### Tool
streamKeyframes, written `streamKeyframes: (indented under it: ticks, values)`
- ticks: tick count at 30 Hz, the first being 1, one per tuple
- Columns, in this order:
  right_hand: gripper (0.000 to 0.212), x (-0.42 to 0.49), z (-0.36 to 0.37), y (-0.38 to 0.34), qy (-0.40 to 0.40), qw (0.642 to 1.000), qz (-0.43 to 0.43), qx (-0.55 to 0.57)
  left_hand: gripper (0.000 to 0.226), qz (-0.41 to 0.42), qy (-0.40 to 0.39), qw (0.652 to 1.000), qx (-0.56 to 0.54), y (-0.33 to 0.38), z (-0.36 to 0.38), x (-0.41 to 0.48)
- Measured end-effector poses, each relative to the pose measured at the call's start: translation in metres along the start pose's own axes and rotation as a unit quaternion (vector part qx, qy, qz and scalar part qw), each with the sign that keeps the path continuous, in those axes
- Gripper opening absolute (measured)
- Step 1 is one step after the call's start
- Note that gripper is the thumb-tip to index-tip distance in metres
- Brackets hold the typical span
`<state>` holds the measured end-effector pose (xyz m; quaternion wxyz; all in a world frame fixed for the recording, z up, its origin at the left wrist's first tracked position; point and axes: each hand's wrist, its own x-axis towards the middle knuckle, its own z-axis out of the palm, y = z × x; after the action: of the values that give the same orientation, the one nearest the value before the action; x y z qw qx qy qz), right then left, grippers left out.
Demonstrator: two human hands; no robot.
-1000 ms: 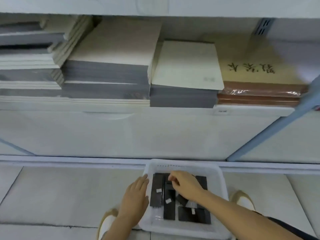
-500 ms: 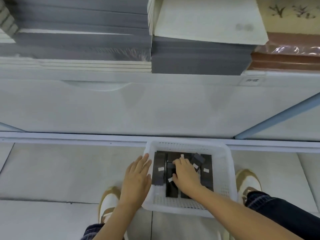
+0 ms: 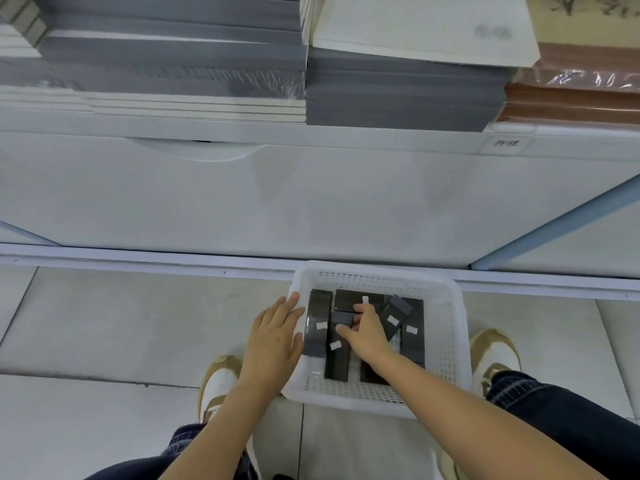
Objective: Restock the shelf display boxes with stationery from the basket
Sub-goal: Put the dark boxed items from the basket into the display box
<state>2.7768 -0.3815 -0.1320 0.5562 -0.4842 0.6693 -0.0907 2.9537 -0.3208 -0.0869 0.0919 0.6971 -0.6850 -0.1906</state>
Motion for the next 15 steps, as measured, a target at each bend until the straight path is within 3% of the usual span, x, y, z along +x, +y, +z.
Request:
streamKeyframes:
  ticks: [6, 11, 13, 15]
  values:
    - [0.031, 0.002, -0.009, -0.005, 0.008, 0.994, -0.011, -0.109, 0.034, -0.008, -0.011, 0.999, -0.052, 0.000, -0.013, 0.008]
    - [0.018, -0.005, -0.040, -0.036, -0.027, 0.994, -0.065, 0.079, 0.025, -0.077, 0.056, 0.983, -0.155, 0.012, -0.031, 0.029]
    - [0.017, -0.008, -0.043, -0.051, -0.079, 0.982, -0.082, 0.148, 0.034, -0.139, -0.029, 0.947, -0.289, 0.020, -0.035, 0.035]
    - [0.021, -0.011, -0.039, -0.065, -0.126, 0.967, -0.101, 0.197, 0.035, -0.169, -0.123, 0.871, -0.444, 0.025, -0.037, 0.036]
